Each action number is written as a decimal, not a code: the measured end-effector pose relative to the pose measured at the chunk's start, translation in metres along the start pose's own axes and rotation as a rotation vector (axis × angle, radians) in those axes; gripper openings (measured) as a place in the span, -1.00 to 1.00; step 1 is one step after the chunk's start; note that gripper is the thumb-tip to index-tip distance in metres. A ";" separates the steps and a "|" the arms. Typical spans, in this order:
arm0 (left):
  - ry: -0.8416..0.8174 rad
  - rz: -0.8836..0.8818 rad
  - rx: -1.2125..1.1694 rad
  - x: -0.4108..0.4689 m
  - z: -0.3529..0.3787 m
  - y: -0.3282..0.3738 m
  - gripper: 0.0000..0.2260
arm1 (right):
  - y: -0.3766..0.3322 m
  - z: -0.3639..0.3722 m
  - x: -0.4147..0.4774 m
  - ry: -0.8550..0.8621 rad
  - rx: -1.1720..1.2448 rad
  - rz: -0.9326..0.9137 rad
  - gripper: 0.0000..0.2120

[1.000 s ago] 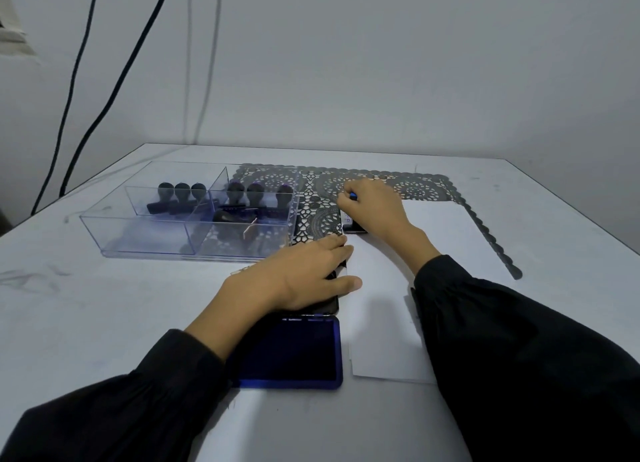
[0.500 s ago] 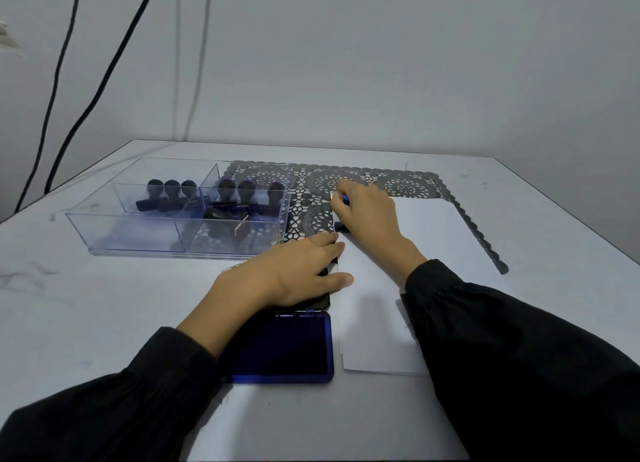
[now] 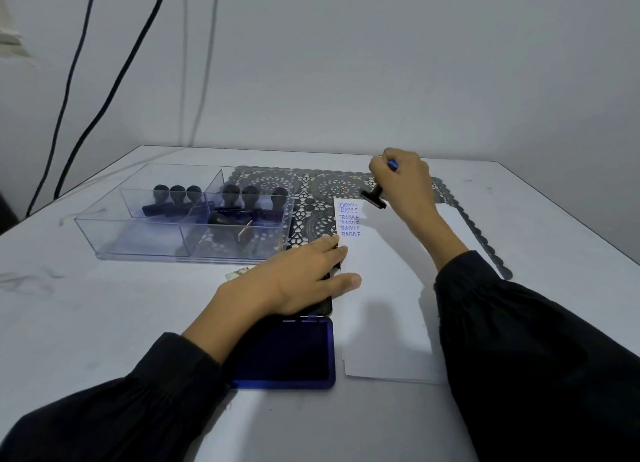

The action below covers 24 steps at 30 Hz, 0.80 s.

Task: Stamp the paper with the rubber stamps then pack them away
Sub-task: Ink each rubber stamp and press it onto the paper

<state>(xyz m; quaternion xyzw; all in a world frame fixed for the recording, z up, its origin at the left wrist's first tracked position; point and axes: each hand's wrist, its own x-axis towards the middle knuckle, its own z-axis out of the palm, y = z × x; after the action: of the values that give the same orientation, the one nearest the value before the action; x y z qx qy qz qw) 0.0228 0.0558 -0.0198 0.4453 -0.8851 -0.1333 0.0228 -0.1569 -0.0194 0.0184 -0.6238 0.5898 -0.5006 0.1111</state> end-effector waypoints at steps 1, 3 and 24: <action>0.003 -0.007 -0.014 0.000 0.000 0.000 -0.41 | -0.001 -0.001 -0.001 -0.009 0.014 0.013 -0.77; 0.006 -0.008 -0.041 0.000 -0.001 0.000 -0.41 | -0.002 -0.002 -0.001 -0.024 0.014 0.033 -0.77; 0.480 -0.113 -0.750 -0.122 0.004 -0.042 -0.65 | -0.079 0.000 -0.075 -0.539 0.056 -0.224 -0.64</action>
<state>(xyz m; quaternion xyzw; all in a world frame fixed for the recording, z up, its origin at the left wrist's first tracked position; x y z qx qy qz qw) 0.1283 0.1293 -0.0248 0.4721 -0.7195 -0.3392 0.3799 -0.0933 0.0661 0.0390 -0.7923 0.4524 -0.3420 0.2249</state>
